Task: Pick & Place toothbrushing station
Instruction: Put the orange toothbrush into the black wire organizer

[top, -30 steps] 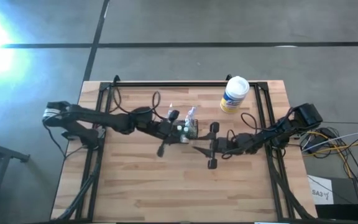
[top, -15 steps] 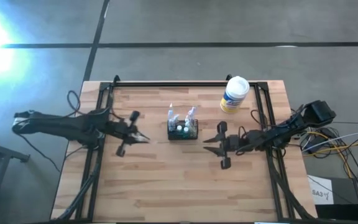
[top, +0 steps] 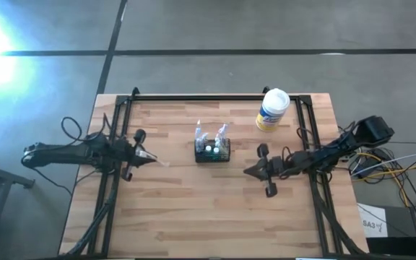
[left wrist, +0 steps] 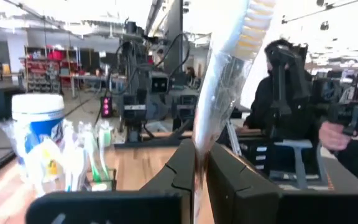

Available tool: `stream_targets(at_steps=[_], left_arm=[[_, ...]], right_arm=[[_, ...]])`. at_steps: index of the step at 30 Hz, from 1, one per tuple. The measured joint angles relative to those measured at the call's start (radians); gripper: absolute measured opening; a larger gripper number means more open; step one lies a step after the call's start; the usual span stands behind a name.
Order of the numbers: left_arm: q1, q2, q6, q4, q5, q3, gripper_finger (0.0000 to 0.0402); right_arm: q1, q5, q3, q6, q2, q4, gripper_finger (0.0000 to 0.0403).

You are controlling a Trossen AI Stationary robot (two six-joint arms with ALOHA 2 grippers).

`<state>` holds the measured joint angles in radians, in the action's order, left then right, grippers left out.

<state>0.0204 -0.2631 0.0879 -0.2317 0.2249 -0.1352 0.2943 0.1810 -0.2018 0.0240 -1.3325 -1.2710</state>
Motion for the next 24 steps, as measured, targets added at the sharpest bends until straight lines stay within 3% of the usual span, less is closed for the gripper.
stream_targets(at_steps=[9, 15, 20, 24], left_arm=[[0.003, 0.002, -0.125, 0.119, -0.028, 0.033, 0.0022], [0.008, 0.002, -0.136, 0.062, -0.030, 0.050, 0.0022], [0.016, -0.007, -0.184, 0.060, -0.030, -0.015, 0.0022], [0.016, -0.032, -0.196, 0.033, -0.106, -0.069, 0.0022]], right_arm=[[0.000, -0.006, -0.009, -0.016, -0.018, -0.042, 0.0008], [0.000, -0.006, -0.005, -0.023, -0.019, -0.042, 0.0008], [0.000, -0.005, -0.007, -0.032, -0.037, -0.037, 0.0008], [0.000, -0.001, -0.018, -0.030, -0.038, -0.041, 0.0008]])
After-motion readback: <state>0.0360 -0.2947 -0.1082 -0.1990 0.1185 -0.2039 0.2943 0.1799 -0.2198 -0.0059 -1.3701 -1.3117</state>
